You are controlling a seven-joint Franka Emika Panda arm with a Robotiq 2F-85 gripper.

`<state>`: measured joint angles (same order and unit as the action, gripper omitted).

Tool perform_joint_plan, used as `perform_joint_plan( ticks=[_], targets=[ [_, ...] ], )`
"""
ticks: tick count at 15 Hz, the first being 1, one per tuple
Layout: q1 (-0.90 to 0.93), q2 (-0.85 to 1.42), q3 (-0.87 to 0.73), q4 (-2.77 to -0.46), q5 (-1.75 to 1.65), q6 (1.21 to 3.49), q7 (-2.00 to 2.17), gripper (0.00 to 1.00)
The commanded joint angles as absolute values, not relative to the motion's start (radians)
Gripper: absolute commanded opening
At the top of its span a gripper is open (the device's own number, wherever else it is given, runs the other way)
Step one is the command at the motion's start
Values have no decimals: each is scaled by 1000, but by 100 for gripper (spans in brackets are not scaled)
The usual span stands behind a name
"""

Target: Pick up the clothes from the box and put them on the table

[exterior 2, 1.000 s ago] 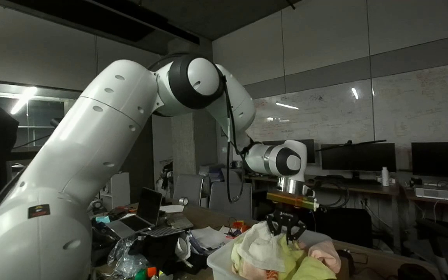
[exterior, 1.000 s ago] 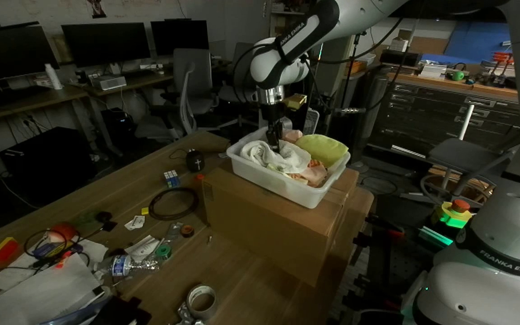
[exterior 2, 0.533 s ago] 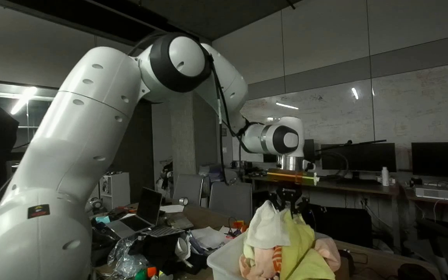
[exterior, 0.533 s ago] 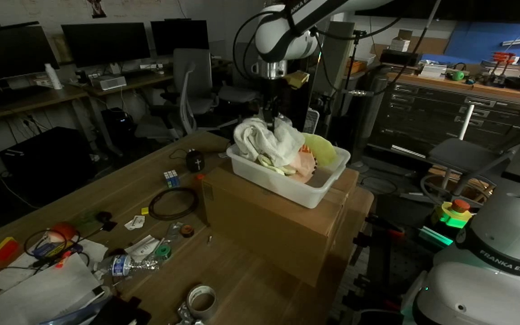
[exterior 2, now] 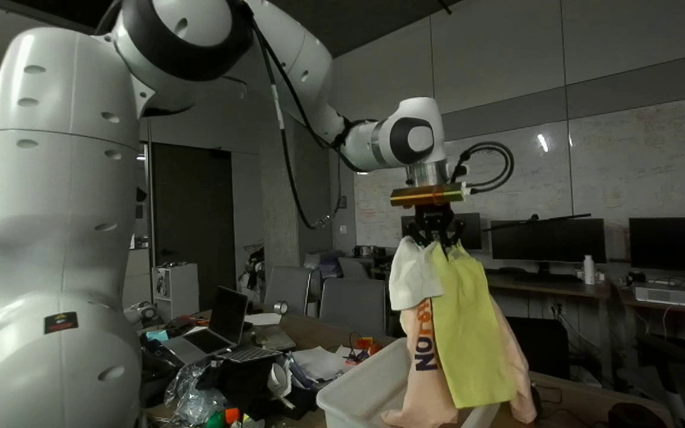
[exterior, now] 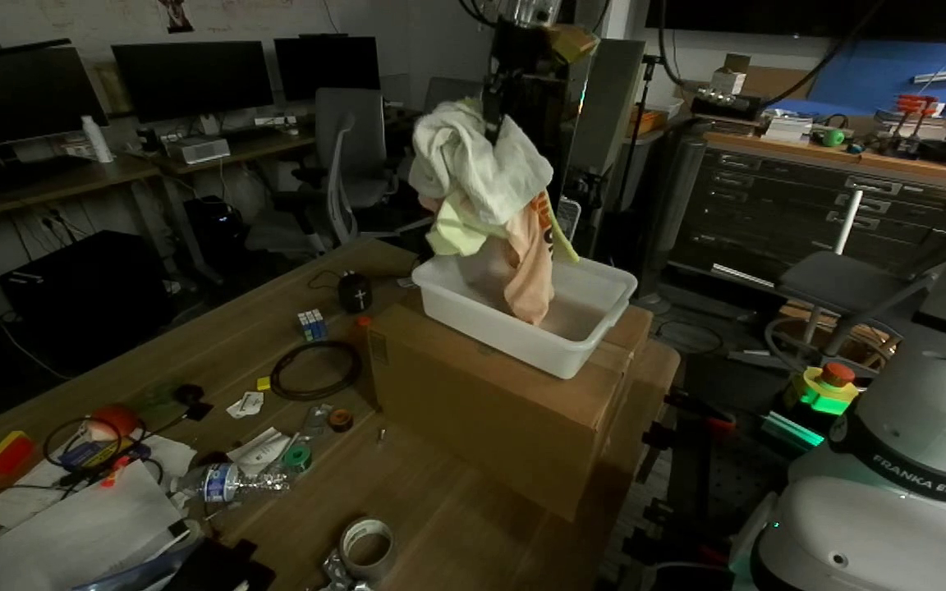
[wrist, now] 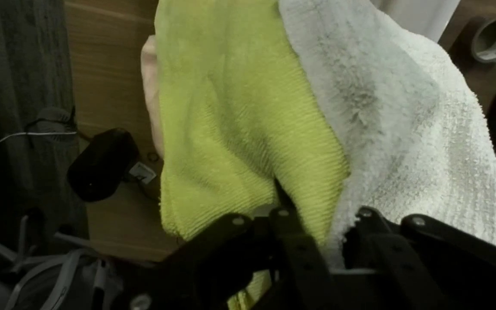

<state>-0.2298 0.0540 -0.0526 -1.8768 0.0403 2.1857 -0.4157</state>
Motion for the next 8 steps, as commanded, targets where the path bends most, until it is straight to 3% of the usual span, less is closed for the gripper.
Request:
perform_joint_plan(
  ticks=[1,8],
  targets=[
    [-190,-100,-82,-1929,69,2216,-365,6],
    [-123,-177,-82,-1861,58,2111,-255,6]
  ],
)
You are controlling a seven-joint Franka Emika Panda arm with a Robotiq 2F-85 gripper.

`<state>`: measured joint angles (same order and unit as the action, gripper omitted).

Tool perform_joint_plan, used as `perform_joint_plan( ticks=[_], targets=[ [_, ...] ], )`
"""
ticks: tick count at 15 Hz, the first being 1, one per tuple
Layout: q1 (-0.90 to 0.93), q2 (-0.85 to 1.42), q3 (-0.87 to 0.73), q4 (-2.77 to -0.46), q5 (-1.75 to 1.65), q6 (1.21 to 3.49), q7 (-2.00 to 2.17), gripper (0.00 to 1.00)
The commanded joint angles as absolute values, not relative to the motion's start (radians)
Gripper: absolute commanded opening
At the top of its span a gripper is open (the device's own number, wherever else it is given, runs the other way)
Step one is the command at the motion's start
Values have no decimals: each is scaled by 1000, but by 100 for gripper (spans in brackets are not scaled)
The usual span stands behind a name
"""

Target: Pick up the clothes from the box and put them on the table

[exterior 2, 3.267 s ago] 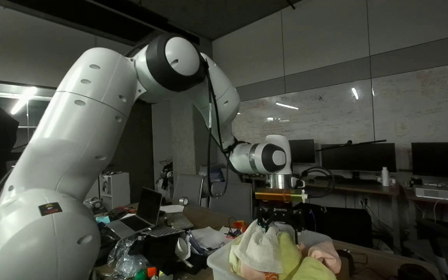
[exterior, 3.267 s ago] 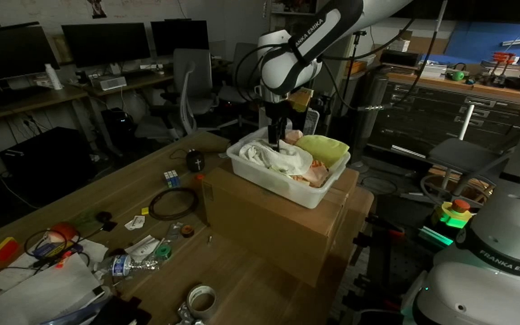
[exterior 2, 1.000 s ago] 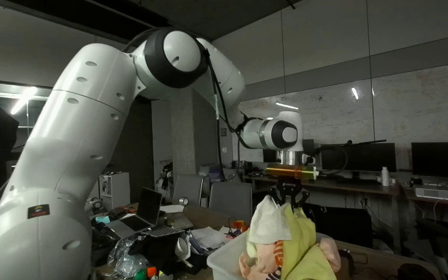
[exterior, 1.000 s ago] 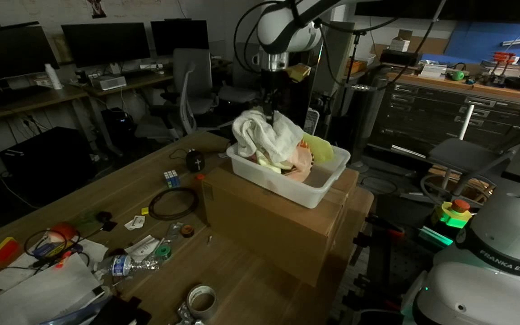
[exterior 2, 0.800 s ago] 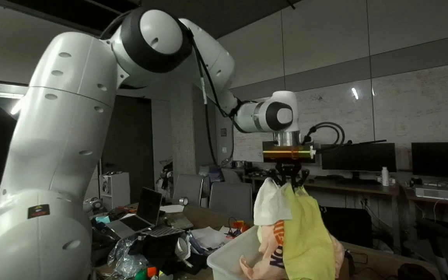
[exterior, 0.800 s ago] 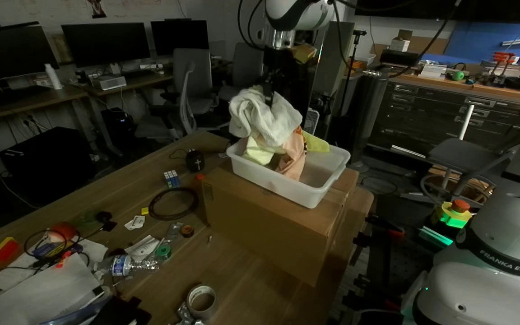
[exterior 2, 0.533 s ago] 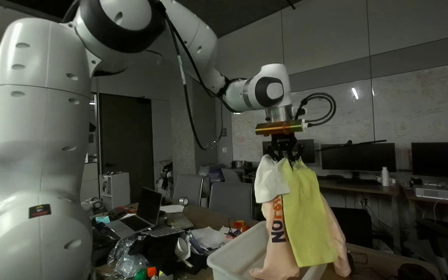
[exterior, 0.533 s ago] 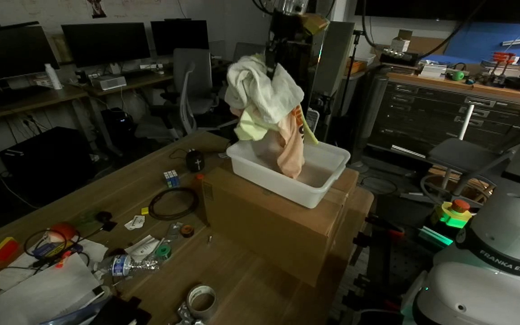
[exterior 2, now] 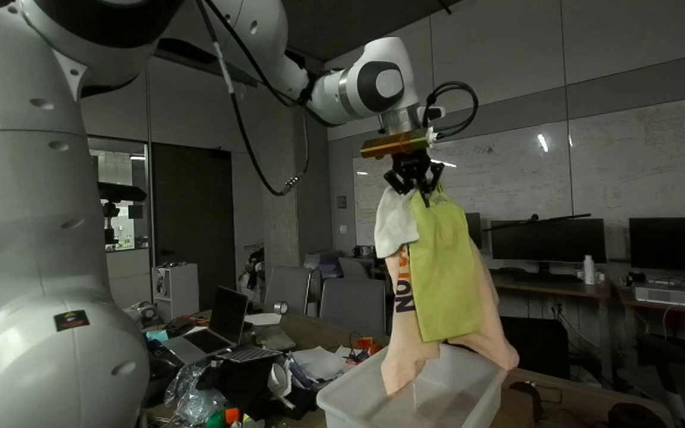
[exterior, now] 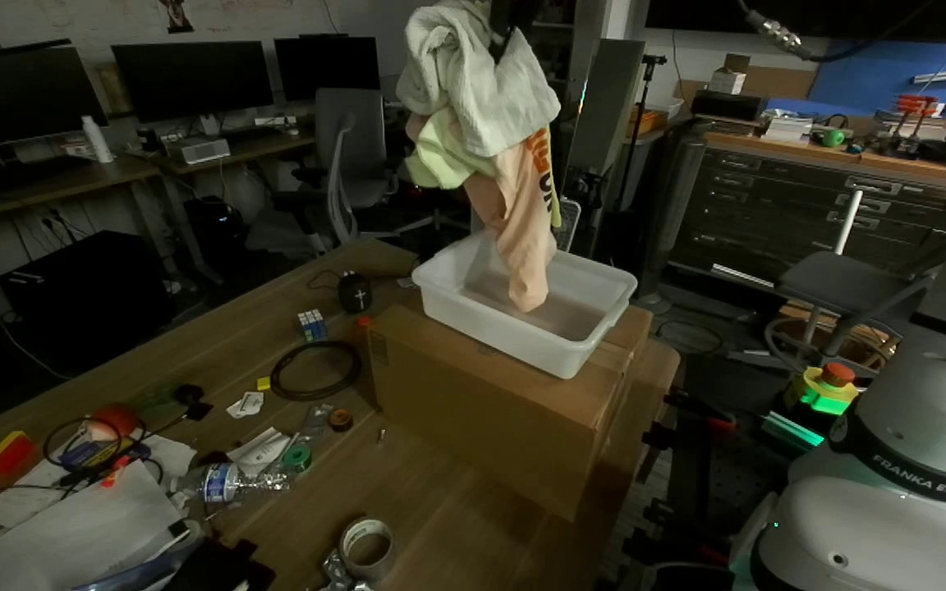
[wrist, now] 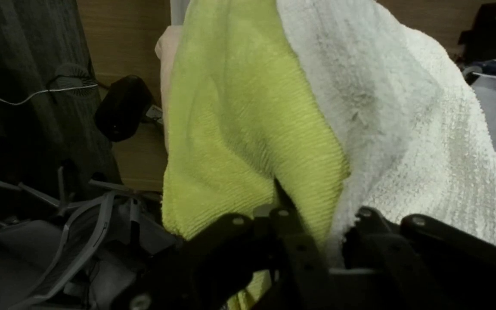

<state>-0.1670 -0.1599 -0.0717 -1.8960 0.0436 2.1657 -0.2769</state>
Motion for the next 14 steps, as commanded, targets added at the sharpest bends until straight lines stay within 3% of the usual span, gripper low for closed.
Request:
perform_joint_plan(
  ticks=[1,9,14],
  targets=[
    [-110,-175,-79,-1848,59,2075,-261,6],
    [21,-58,-42,-1688,235,1666,-445,6],
    [45,31,5,-1589,281,1530,-451,6]
  ],
)
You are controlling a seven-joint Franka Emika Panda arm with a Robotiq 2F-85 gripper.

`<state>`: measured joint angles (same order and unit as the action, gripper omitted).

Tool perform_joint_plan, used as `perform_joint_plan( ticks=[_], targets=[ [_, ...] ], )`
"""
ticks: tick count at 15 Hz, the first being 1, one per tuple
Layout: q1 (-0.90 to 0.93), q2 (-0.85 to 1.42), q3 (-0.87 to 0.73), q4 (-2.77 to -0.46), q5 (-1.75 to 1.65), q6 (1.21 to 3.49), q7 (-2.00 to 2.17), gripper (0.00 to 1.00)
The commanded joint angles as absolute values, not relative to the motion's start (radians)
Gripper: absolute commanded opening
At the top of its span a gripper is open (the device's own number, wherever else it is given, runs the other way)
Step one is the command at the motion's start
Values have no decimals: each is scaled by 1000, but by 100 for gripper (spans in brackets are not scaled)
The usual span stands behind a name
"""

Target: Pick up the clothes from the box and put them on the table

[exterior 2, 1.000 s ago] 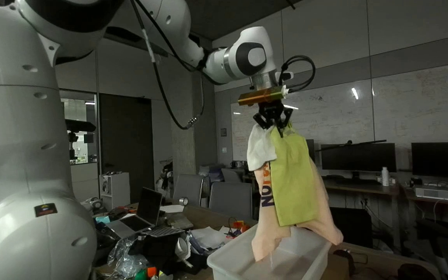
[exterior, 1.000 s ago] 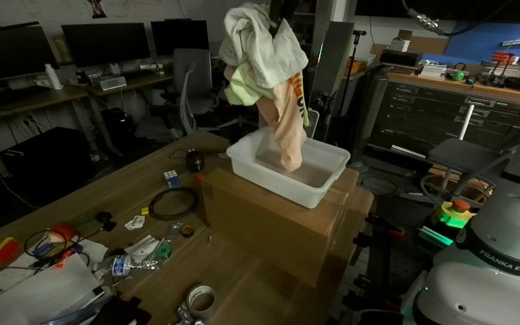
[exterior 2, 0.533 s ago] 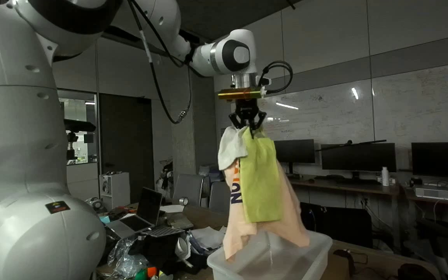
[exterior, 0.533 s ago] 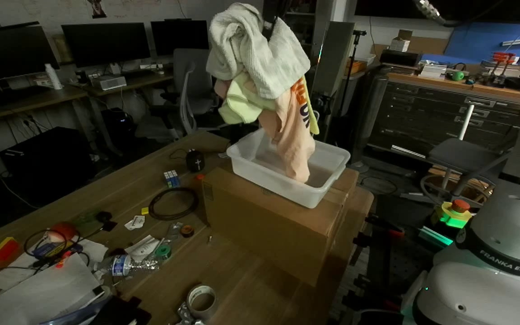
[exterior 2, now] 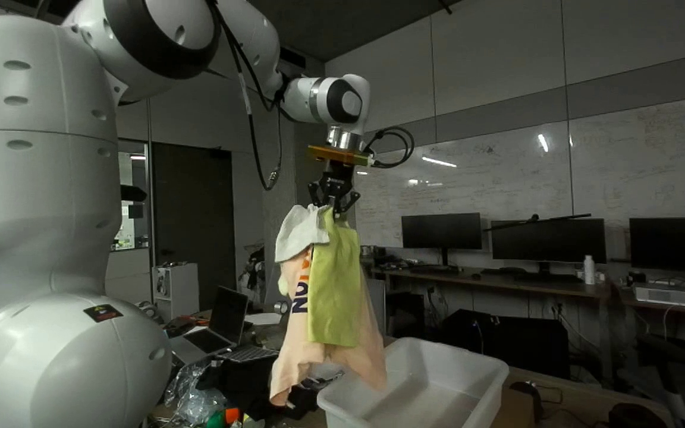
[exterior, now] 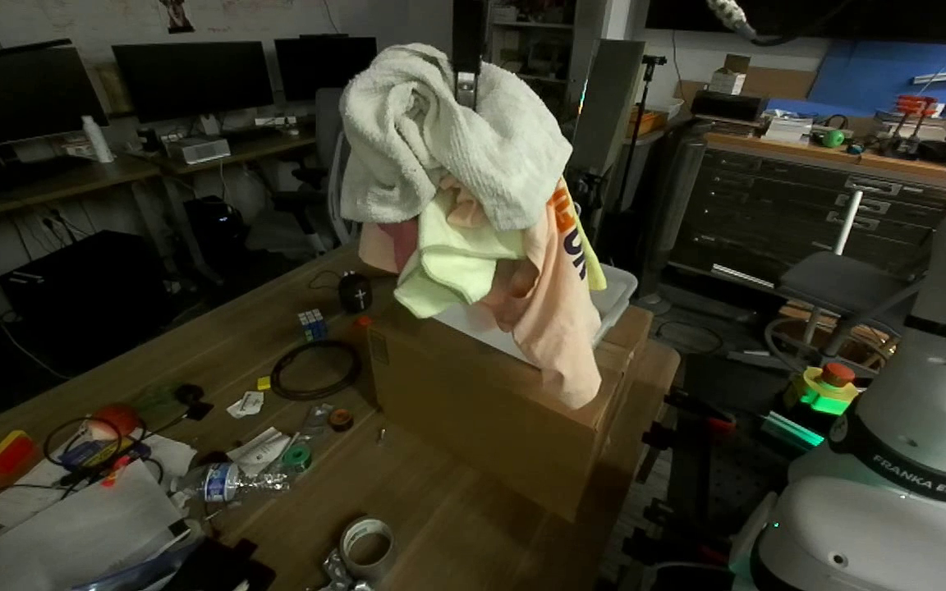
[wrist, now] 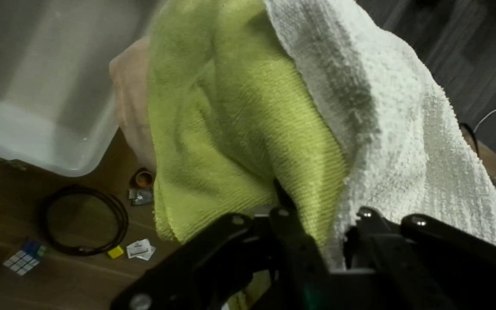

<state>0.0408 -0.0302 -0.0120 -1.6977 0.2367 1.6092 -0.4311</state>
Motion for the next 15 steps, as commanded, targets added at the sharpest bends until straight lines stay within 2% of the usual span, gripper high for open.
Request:
perform_joint_plan(
  ticks=[1,15],
  targets=[
    [47,44,14,-1576,288,1525,-448,6],
    [74,56,100,-1572,382,1673,-424,6]
  ],
)
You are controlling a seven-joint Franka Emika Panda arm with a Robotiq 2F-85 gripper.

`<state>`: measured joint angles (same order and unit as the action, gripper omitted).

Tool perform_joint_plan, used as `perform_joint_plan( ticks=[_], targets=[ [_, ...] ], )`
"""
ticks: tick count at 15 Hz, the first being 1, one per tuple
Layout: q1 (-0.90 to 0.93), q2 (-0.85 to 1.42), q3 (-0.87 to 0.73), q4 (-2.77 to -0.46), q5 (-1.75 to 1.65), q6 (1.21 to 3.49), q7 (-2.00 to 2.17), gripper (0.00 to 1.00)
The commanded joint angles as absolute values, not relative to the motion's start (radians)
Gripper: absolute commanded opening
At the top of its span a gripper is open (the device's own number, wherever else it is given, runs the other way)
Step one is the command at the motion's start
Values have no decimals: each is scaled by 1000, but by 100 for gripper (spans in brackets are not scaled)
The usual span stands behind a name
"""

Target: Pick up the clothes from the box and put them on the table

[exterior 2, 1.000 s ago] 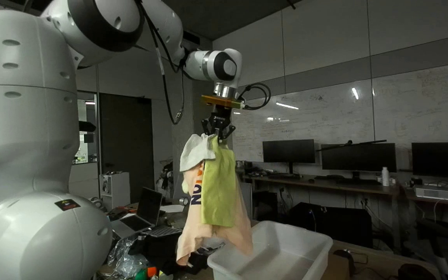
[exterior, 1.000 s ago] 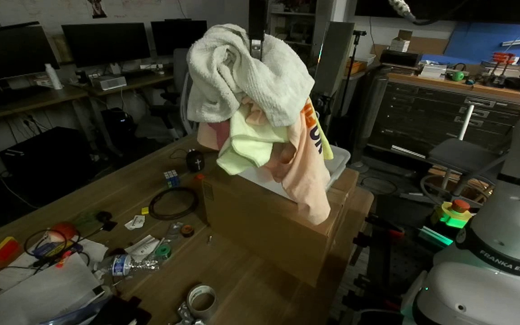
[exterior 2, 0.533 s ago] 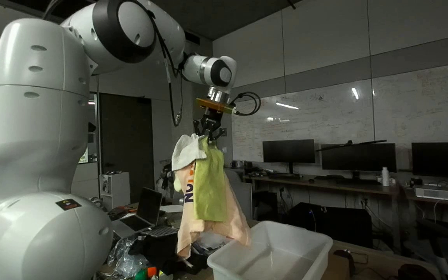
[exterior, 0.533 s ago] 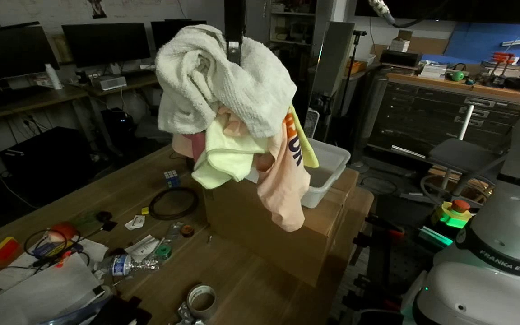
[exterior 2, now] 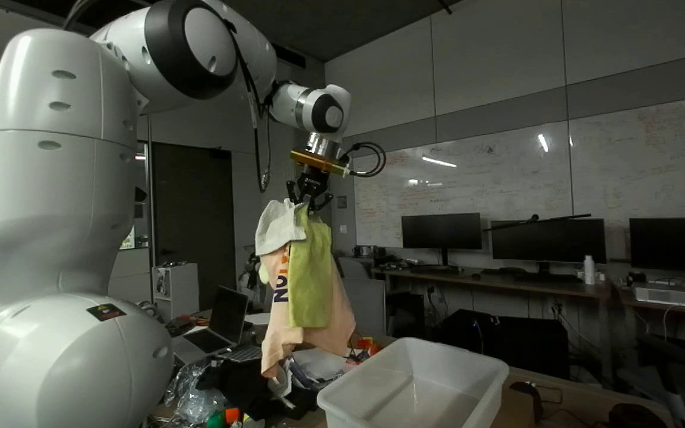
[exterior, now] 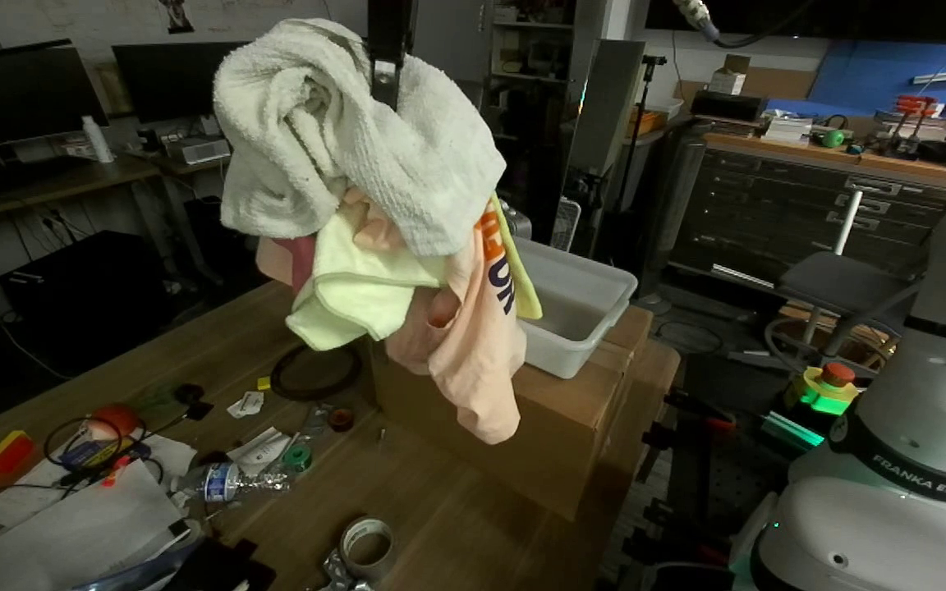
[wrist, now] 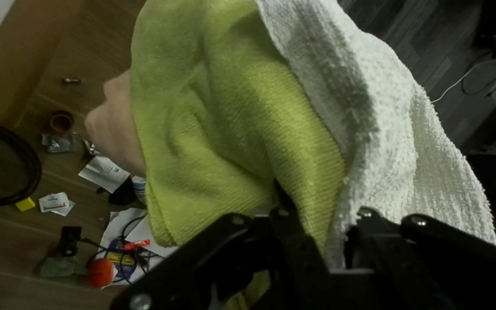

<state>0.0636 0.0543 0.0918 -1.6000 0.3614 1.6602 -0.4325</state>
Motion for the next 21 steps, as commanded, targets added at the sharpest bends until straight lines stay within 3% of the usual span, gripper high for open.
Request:
perform_joint_plan(
  ticks=[1,4,5,7,13,21],
  targets=[
    [79,57,105,-1573,379,1674,-428,6],
    [95,61,120,-1575,333,1676,-441,6],
    [103,65,127,-1574,301,1670,-451,47],
    [116,74,139,-1574,235,1654,-469,55],
    [134,77,153,-1586,113,1661,-476,99],
    [65,26,76,-1714,-8,1654,-436,99]
  ],
)
